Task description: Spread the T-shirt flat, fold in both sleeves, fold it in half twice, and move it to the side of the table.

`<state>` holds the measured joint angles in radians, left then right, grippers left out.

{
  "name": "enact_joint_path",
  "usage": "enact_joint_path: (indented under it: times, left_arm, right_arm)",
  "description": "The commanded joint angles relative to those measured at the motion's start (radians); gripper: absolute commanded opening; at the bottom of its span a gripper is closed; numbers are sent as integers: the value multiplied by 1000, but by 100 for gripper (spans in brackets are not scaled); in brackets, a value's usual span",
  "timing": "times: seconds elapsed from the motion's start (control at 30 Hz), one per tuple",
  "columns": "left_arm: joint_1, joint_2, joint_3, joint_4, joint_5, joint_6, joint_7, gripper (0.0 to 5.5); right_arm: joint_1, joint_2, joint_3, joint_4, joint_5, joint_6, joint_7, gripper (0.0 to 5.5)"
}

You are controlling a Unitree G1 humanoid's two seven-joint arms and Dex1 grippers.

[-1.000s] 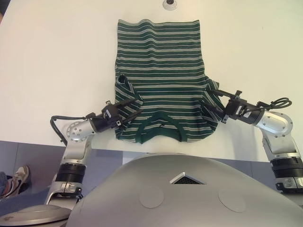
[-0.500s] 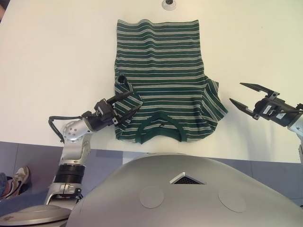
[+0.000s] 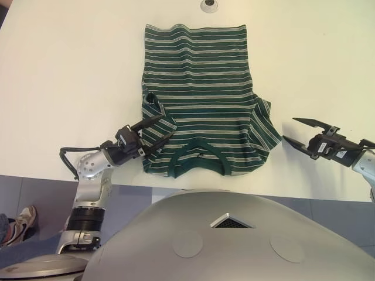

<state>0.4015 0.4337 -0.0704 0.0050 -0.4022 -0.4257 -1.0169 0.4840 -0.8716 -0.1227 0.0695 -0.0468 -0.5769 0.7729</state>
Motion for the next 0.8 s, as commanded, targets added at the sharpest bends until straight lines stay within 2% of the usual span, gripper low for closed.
enact_joint_path:
  times: [0.03,0.23,0.67,0.8]
  left_arm:
    - [6,3,7,-1,-2,-6,-2,269]
    - [5,2,6,-6,-5,1,-1,269]
    - [15,4,2,-20,2,-2,2,269]
    - [11,3,1,-23,4,-1,5,269]
  right_arm:
    - [21,-31,-2,64,-49,19,-7,287]
    - [61,-36,69,3,-11,-10,39,287]
    - [89,-55,115,-45,18,-5,48,287]
    - [53,-47,123,-31,4,2,37,222]
